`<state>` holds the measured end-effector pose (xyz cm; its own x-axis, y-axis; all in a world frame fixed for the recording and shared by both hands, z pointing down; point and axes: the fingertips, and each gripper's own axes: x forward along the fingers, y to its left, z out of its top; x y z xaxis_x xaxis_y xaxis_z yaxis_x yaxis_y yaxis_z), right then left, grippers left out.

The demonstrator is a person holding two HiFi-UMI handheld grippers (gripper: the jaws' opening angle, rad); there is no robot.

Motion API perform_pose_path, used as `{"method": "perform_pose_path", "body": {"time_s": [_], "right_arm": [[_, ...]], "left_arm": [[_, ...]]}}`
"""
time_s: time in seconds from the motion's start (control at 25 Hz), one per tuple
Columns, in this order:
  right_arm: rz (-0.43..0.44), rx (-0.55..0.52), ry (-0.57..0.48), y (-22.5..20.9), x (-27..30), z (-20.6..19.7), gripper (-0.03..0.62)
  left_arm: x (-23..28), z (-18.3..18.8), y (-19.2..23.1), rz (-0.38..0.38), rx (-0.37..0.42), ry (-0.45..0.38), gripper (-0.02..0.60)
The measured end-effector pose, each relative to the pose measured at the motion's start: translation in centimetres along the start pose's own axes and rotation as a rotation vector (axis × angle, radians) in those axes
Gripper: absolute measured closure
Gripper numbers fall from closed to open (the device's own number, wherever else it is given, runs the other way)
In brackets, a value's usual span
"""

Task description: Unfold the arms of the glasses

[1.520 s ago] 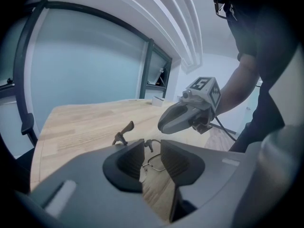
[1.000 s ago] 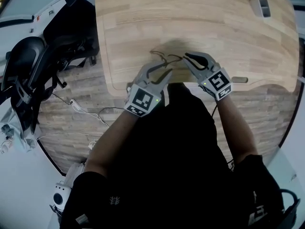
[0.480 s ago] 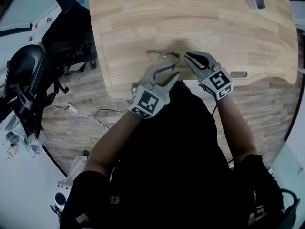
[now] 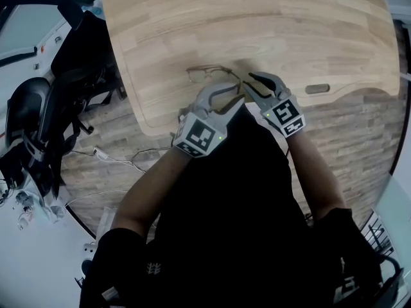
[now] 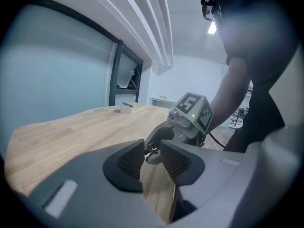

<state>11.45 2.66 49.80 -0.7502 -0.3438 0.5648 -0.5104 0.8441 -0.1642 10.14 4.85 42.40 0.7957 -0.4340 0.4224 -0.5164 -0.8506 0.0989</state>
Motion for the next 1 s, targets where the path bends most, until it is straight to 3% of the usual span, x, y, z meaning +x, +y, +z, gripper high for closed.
{"method": "perform_pose_path", "body": {"time_s": [0.24,0.4,0.6,0.72,1.0], "right_arm": [[-0.012,0.002,-0.024,0.5,0.9,0.8,0.479],[-0.031,-0.003,-0.02,-0.5,1.1,1.1,0.479],[-0.049,-0.014,-0.02,-2.5,1.3,2.0,0.479],[-0.014,-0.023,-0.023,-2.3,1.9,2.4,0.479],[0.023,-0.016,0.022,-1.3,2.0,0.2,0.479]], "left_arm": [[-0.2,0.2,0.7,0.009,0.028,0.001,0.468],[-1.8,-0.1,3.1,0.084,0.039,0.018,0.468],[-3.0,-1.4,6.9,0.166,-0.002,0.044,0.468],[-2.8,-1.4,7.4,0.151,-0.04,0.032,0.468],[-0.2,-0.9,4.0,0.071,-0.033,0.022,0.468]]}}
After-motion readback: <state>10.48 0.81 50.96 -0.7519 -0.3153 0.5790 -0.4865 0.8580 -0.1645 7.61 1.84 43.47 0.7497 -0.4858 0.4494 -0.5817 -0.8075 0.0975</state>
